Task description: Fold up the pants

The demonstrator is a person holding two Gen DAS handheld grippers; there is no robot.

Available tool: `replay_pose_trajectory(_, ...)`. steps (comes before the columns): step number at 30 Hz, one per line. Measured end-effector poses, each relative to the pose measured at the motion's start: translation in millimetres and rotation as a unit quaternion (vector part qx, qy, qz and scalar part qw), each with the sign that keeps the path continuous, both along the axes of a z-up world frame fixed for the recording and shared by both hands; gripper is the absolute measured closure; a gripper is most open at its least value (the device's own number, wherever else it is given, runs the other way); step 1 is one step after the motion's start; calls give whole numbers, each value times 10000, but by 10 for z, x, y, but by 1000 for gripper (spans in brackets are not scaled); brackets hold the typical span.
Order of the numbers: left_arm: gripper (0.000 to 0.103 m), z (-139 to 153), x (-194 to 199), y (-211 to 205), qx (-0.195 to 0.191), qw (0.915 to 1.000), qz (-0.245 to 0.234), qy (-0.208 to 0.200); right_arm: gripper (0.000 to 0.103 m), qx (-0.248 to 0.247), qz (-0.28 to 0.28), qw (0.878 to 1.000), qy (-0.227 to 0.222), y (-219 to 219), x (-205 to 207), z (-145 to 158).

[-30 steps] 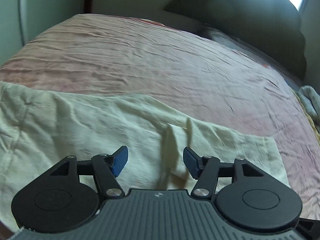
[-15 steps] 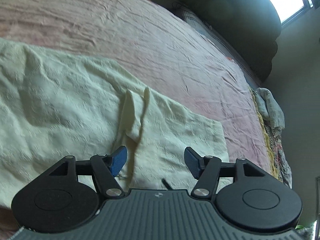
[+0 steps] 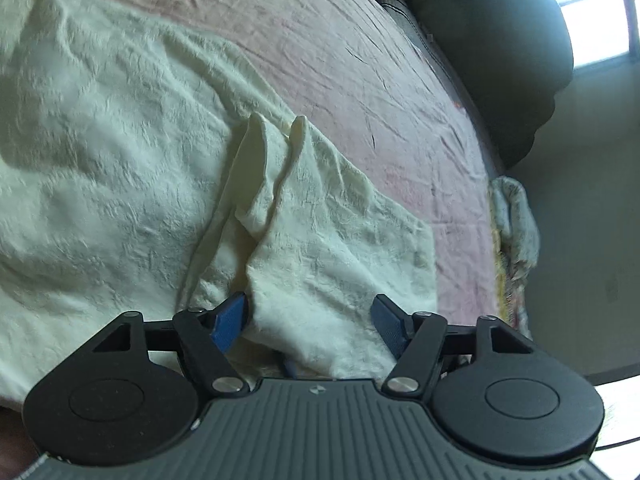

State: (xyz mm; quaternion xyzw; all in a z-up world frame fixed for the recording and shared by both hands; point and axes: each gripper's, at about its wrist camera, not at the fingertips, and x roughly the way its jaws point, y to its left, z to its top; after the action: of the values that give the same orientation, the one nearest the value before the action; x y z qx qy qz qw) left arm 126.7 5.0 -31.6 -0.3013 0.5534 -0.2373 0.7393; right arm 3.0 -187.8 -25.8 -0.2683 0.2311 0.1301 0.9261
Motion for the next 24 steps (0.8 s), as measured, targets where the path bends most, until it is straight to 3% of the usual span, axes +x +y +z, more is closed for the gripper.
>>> replay_pose_trajectory(3,60,51,16,-7,-22,9999,4,-159,41,-81,144,9998,57,50,-7,-38)
replay_pose_trajectory(4,61,70,16,-4,-94,9997,-11,-203,42,-163,167,9997,64,76,8,-55)
replay_pose_trajectory(6,62,117,10,4,-288,9991,-73,-312,62,-125,210,9997,79,81,58,-63)
replay_pose_trajectory(7,62,135,5,12,-312,9989,-72,-352,87,-58,161,9998,118,74,107,-67)
replay_pose_trajectory(8,62,146,4,19,-263,9989,-63,-391,93,-58,76,9999,142,47,137,-67)
replay_pose_trajectory(10,45,138,0,37,-47,9989,54,-467,95,134,50,9998,155,-20,161,-27)
replay_pose_trajectory(12,36,84,30,76,34,9990,171,-407,95,531,-25,9984,173,-112,163,42)
replay_pose_trajectory(17,35,-68,146,49,-383,9990,231,-31,95,1971,-67,9790,511,-394,263,210)
replay_pose_trajectory(18,44,-93,170,48,-396,9988,292,10,95,2055,-25,9771,552,-393,304,222)
replay_pose_trajectory(19,71,-110,190,55,-433,9985,320,37,95,2086,23,9764,564,-371,318,228)
replay_pose_trajectory(20,81,-112,198,71,-467,9984,313,56,95,2094,88,9760,582,-341,315,228)
replay_pose_trajectory(21,88,-91,186,108,-392,9986,358,25,95,2088,151,9758,627,-292,333,205)
replay_pose_trajectory(24,89,32,43,194,-6,9987,360,-373,95,2076,321,9756,643,-180,337,182)
